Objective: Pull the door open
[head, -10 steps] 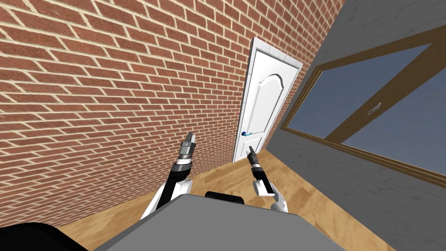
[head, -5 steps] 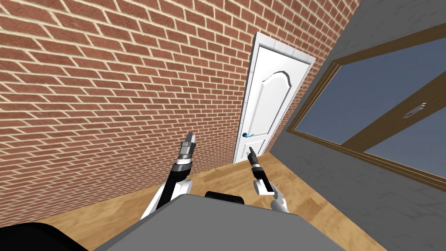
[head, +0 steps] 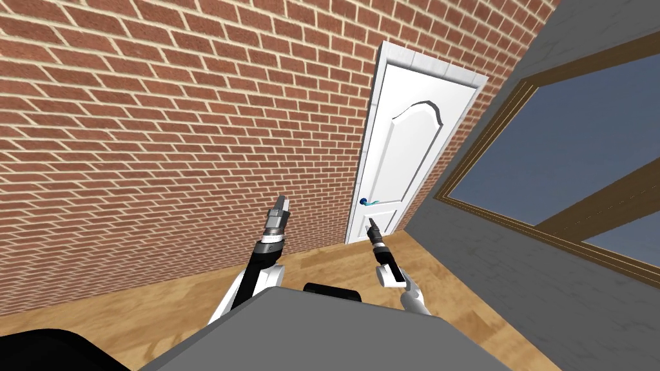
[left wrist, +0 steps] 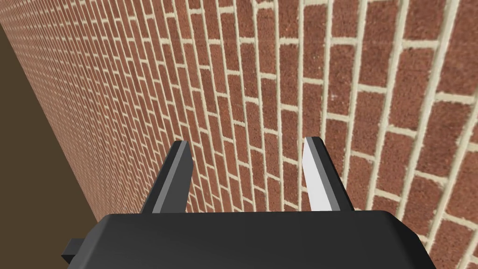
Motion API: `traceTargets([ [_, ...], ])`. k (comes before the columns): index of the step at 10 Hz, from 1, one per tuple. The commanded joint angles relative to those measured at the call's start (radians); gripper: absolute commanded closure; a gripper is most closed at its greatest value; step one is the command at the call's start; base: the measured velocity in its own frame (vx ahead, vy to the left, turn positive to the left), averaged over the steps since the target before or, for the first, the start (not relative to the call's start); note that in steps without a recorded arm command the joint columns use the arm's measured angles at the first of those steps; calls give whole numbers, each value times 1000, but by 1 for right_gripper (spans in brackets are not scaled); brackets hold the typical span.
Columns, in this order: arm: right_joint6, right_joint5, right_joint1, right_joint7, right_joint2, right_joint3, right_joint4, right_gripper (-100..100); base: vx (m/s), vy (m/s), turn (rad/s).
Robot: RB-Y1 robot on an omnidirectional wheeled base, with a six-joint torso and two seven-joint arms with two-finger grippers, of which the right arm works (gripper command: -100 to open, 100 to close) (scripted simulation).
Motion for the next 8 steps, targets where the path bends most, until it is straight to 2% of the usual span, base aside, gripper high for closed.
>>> traceTargets([
  [1,-5,-8,-17,0,-5,3,34,-100,32,-102,144],
  [8,-32,-38,-83,-4,-27,14,171,-100,21,-117,121],
])
